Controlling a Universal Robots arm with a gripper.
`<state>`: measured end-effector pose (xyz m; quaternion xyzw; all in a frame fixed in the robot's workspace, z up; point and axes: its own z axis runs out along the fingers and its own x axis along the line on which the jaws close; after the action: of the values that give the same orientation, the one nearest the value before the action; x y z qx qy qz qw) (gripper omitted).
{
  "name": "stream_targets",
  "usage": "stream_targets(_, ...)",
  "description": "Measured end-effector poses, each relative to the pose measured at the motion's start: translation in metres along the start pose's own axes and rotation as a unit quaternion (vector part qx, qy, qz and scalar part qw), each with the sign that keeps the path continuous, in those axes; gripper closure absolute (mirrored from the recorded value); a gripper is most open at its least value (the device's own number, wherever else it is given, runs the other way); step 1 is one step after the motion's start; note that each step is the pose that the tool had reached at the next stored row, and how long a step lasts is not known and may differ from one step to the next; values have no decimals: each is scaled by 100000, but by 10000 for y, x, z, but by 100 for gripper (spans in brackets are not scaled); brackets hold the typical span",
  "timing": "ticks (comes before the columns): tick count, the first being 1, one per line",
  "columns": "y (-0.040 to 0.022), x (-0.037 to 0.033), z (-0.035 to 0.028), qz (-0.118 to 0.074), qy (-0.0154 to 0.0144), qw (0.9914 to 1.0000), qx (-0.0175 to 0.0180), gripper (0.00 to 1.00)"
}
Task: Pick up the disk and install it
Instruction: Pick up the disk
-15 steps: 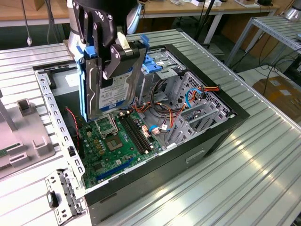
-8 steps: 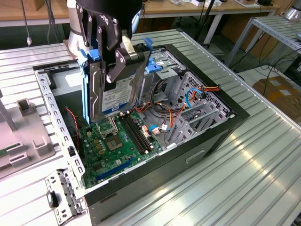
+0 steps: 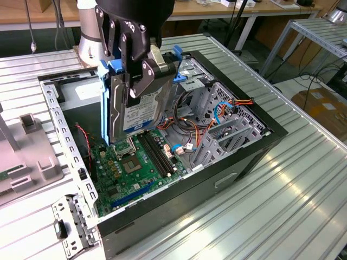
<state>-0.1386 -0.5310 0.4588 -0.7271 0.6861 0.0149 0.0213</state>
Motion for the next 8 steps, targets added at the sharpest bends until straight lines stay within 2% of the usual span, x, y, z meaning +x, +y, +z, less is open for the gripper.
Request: stream_targets(8, -75, 26, 5, -3, 0, 100000, 2, 64)
